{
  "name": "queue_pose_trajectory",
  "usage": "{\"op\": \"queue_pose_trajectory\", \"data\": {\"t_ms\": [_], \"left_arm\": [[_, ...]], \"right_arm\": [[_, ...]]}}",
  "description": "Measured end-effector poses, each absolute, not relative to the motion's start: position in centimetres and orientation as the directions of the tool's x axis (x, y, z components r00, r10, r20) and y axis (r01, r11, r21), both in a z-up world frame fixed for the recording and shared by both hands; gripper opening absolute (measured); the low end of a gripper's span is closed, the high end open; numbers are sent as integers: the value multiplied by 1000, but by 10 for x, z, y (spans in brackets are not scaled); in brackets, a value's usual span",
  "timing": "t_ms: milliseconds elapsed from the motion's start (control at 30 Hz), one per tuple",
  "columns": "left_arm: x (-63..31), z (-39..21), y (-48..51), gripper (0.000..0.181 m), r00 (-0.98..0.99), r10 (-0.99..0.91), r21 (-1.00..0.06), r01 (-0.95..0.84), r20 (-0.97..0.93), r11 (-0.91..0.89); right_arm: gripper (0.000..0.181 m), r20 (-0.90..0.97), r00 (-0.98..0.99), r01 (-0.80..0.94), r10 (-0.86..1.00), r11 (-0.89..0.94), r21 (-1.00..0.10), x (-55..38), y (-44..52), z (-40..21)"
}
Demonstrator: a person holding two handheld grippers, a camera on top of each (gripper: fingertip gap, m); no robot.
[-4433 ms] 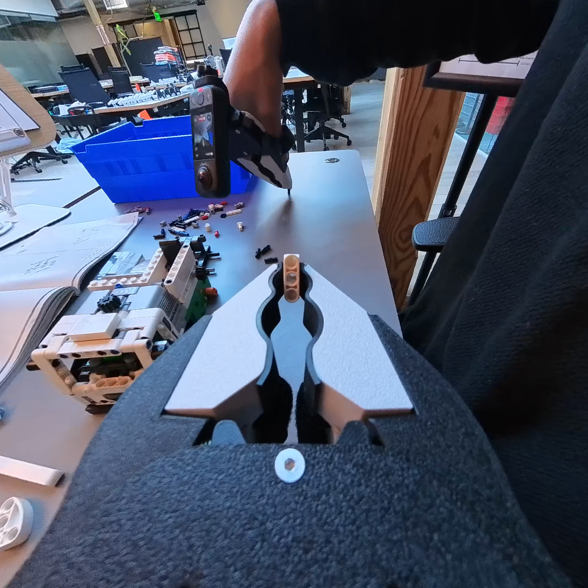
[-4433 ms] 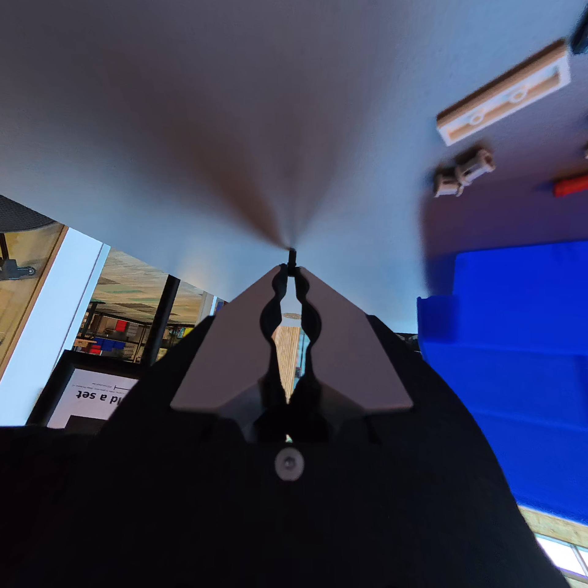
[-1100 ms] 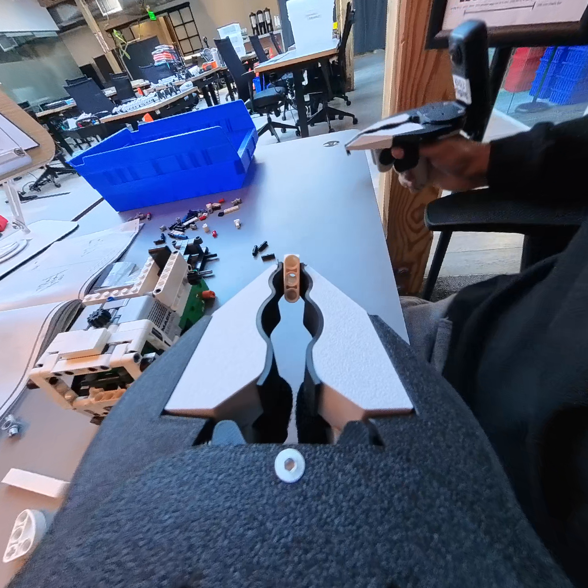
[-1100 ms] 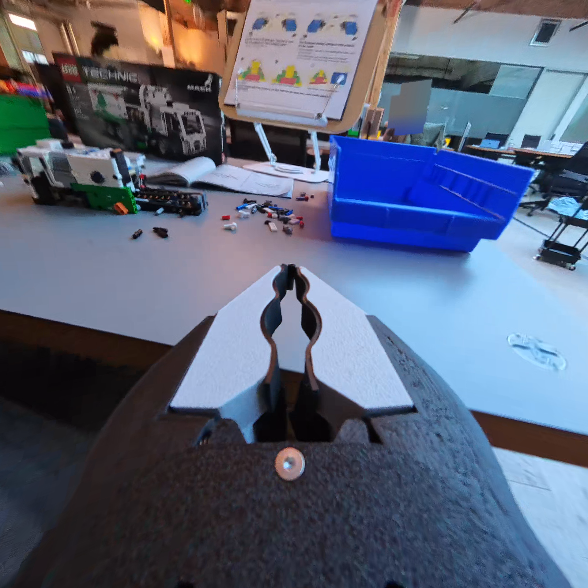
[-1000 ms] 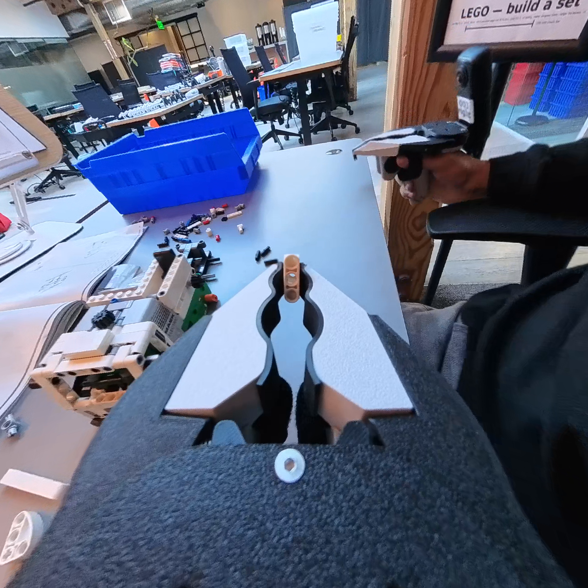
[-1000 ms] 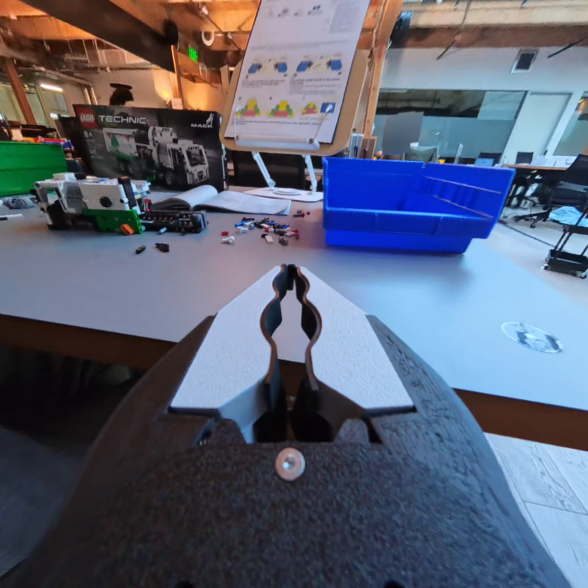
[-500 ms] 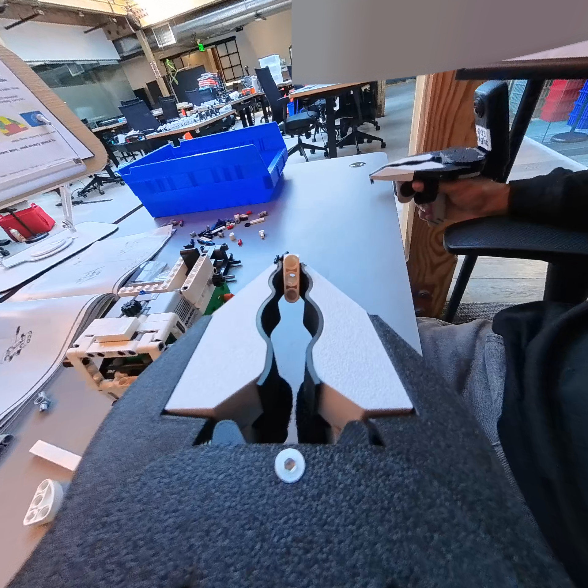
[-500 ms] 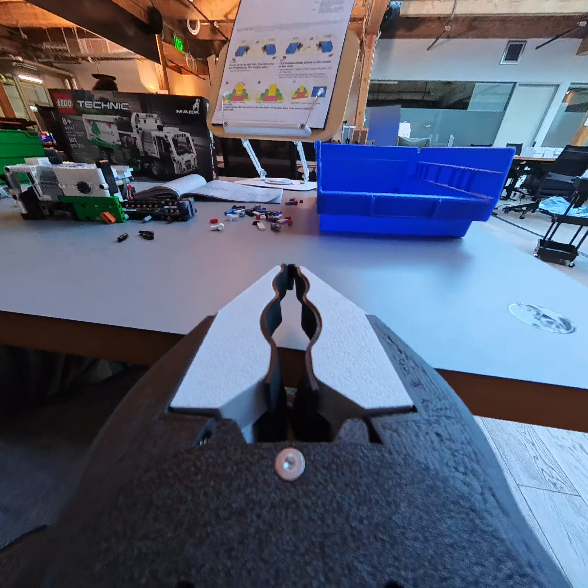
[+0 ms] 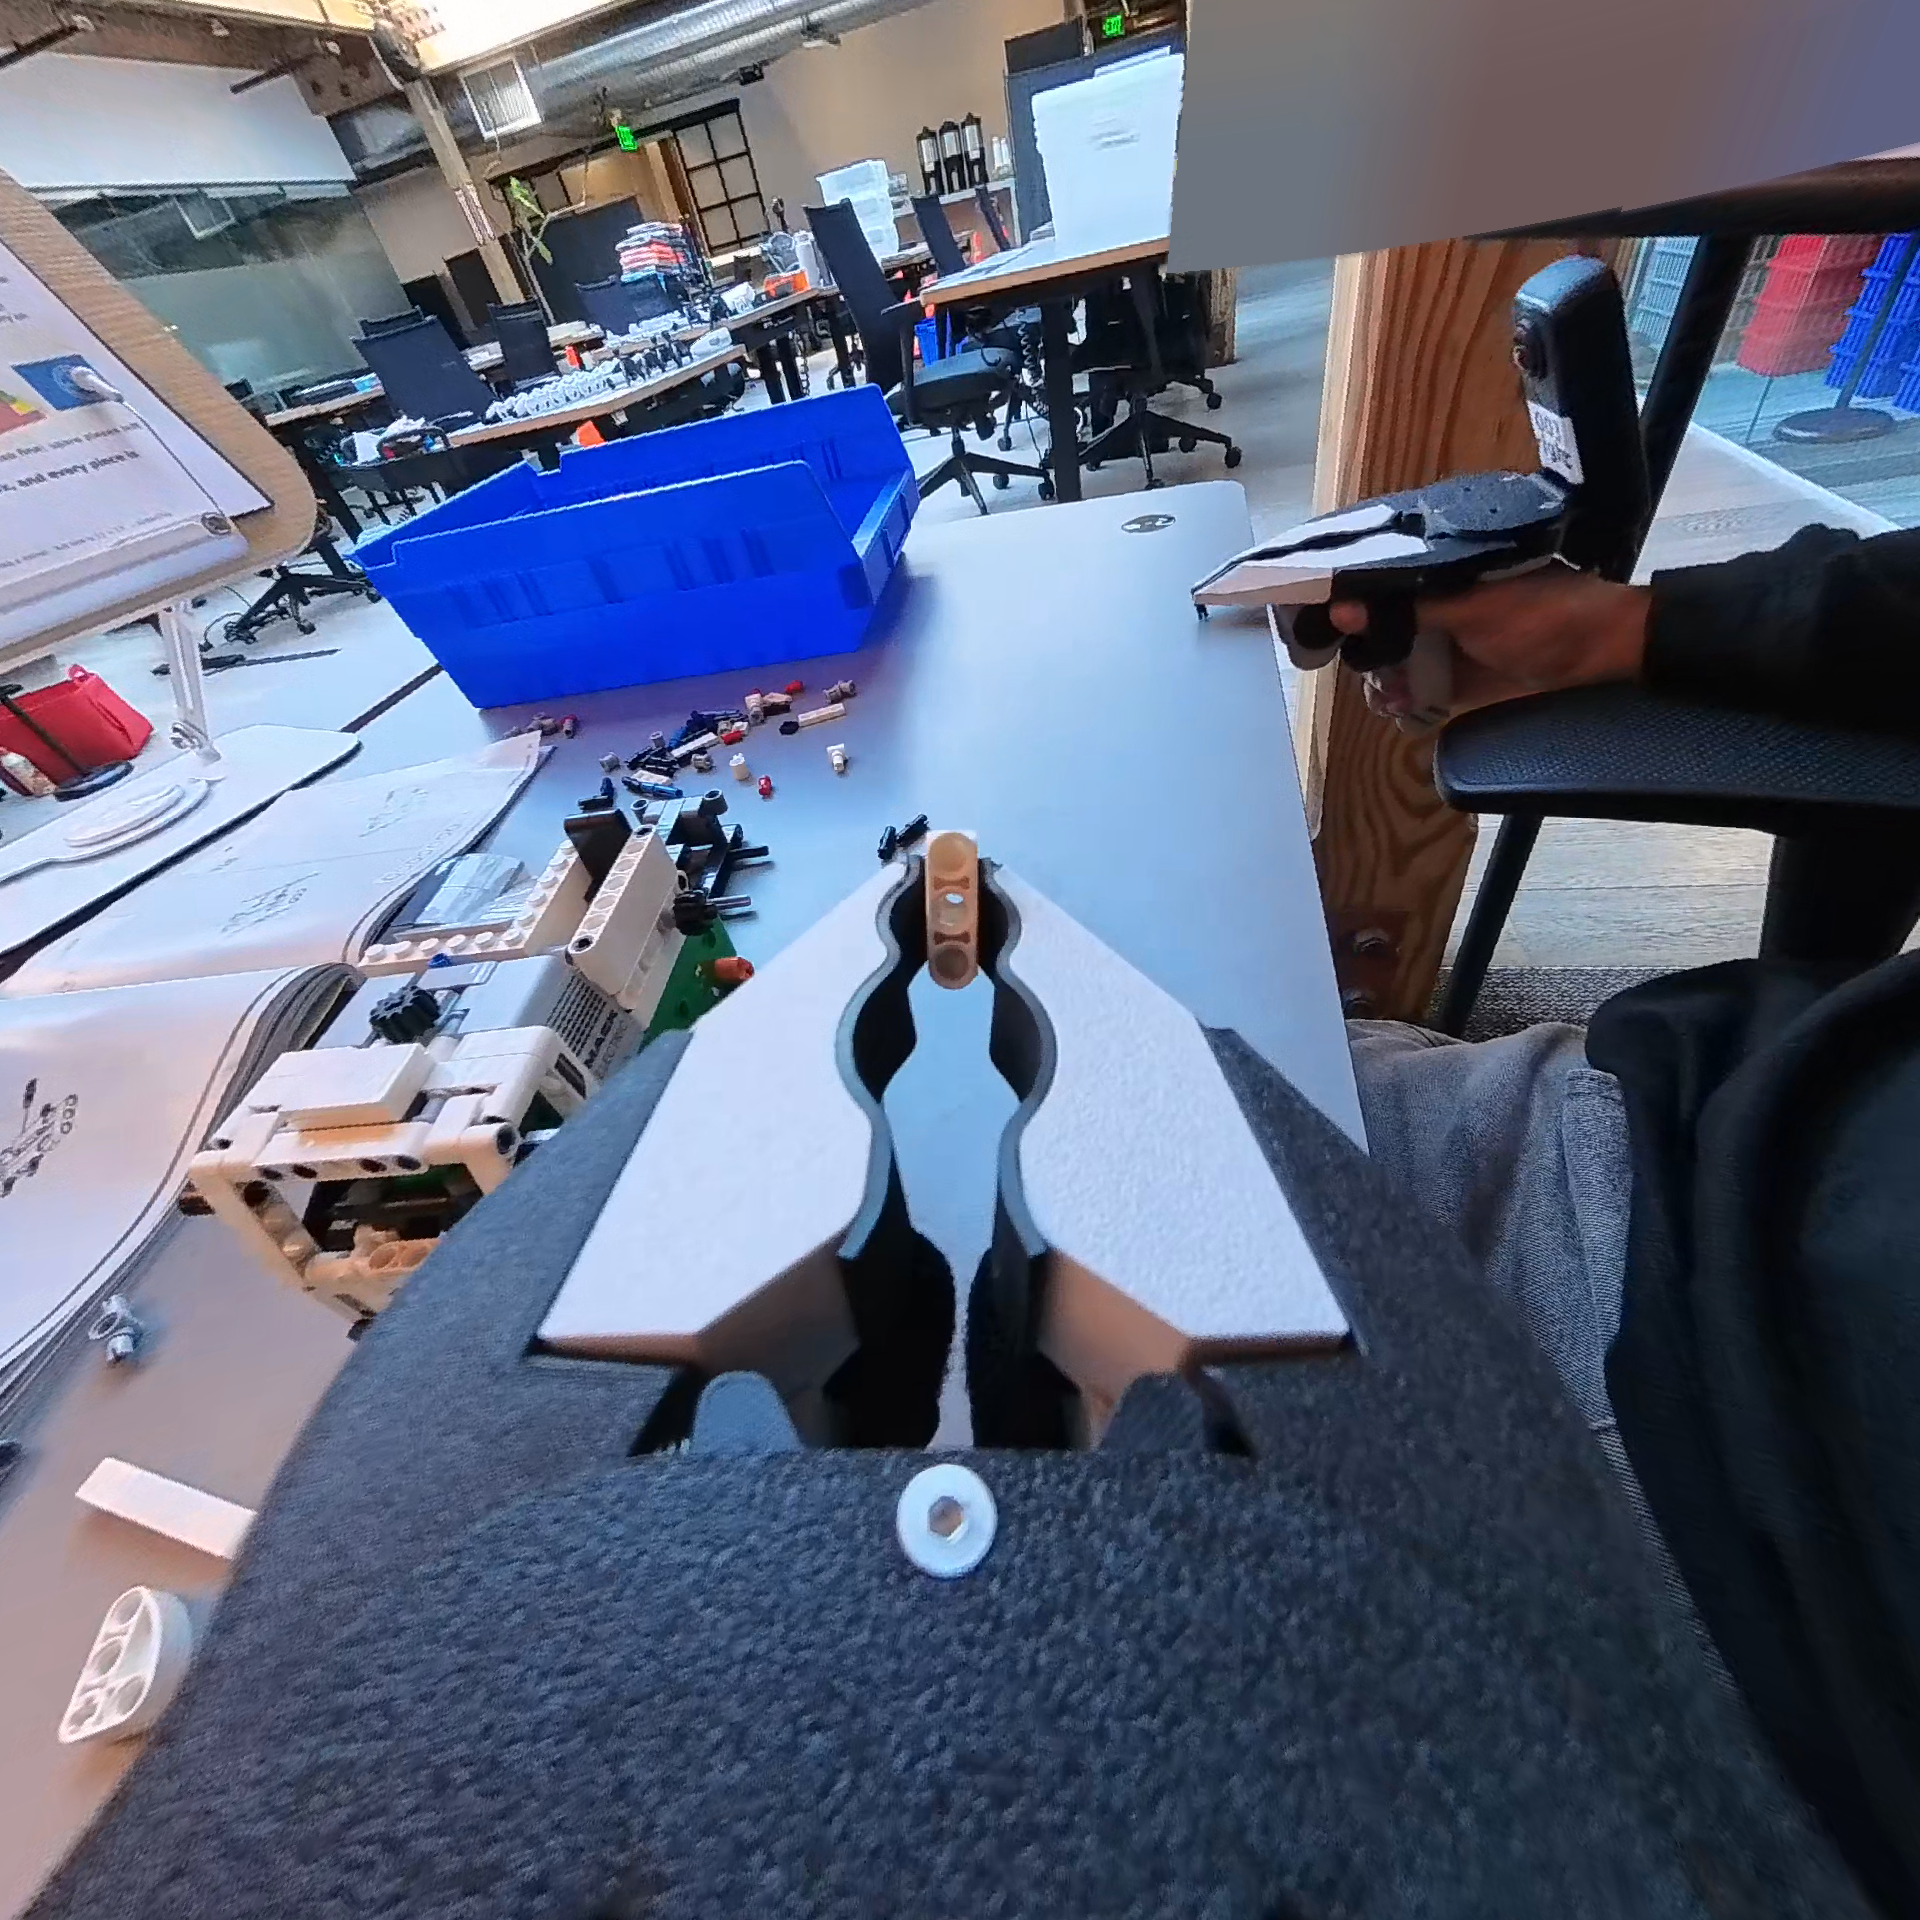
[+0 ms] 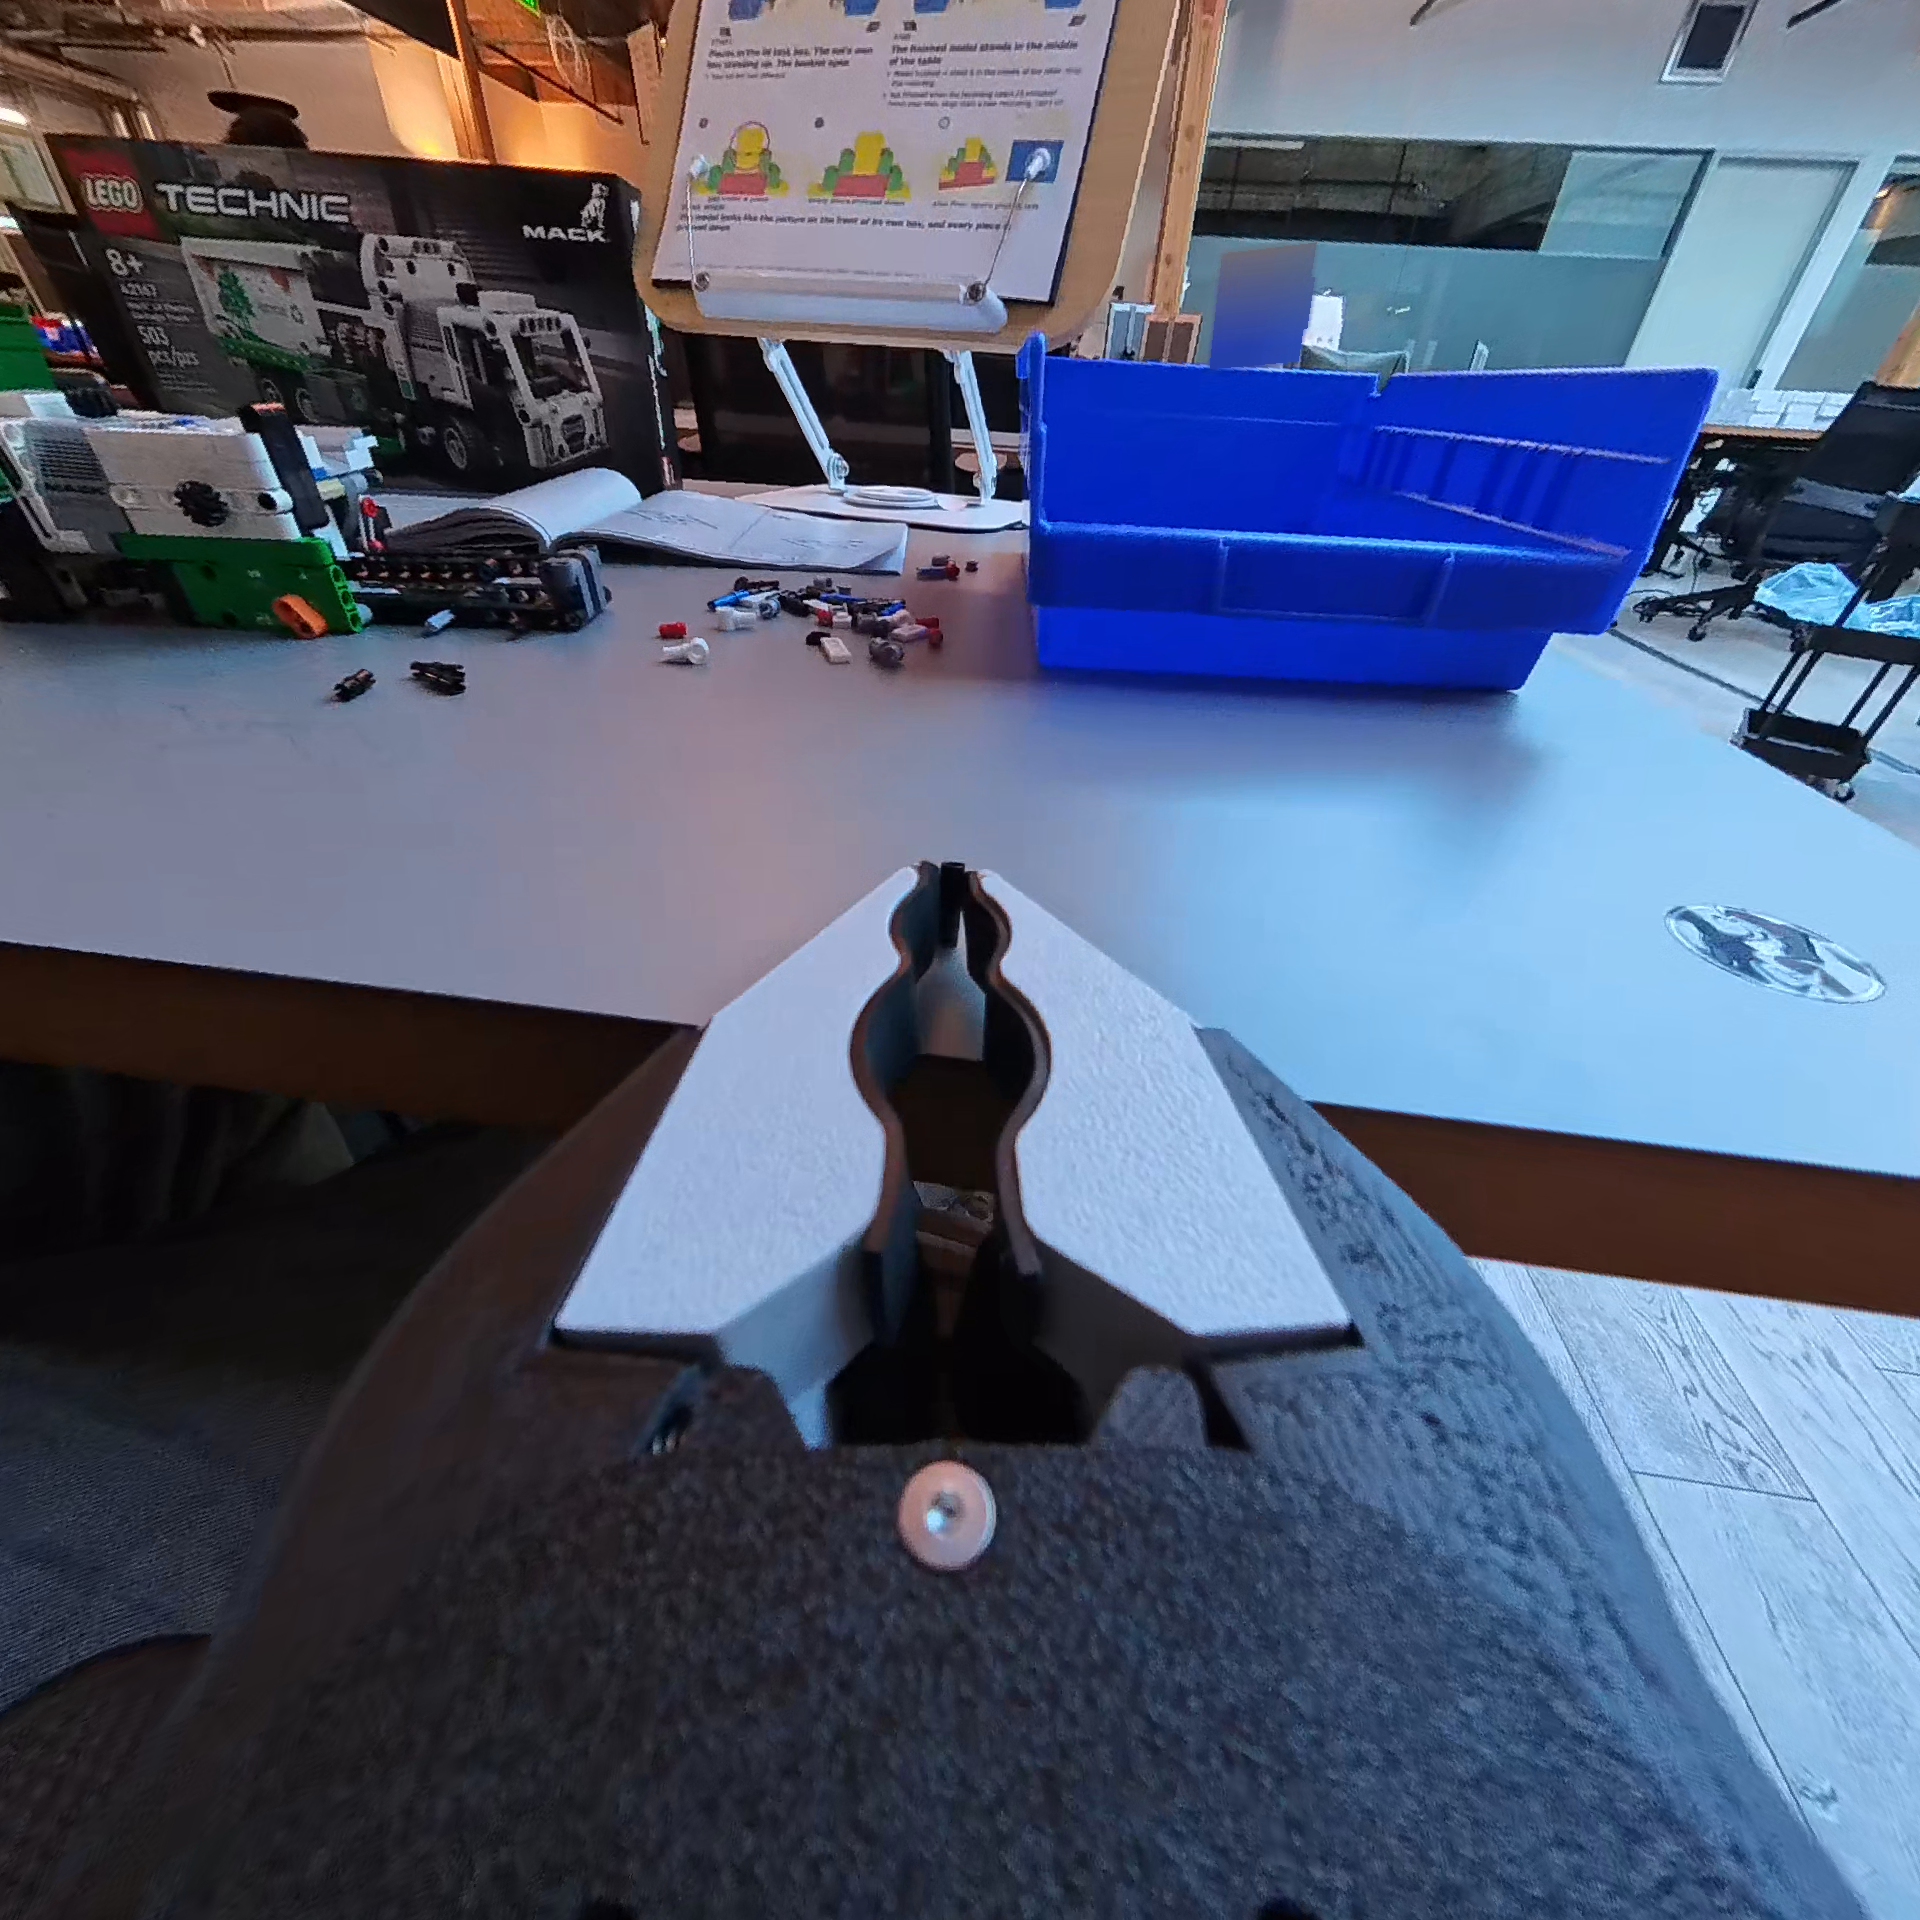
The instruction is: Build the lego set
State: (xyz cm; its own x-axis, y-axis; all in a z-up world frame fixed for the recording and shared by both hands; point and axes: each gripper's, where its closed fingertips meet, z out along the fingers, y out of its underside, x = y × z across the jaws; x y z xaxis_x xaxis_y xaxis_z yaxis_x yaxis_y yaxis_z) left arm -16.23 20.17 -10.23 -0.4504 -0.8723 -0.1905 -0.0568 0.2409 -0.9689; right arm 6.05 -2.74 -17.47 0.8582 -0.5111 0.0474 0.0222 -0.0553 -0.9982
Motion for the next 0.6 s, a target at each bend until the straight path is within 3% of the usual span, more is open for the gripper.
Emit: {"op": "queue_pose_trajectory", "data": {"t_ms": [600], "left_arm": [[-162, -104, 200, 6, -458, -867, -966, -60, -196, 250]], "right_arm": [[3, 33, 856, 18, -515, -34, -999, 57, -33, -175]]}}
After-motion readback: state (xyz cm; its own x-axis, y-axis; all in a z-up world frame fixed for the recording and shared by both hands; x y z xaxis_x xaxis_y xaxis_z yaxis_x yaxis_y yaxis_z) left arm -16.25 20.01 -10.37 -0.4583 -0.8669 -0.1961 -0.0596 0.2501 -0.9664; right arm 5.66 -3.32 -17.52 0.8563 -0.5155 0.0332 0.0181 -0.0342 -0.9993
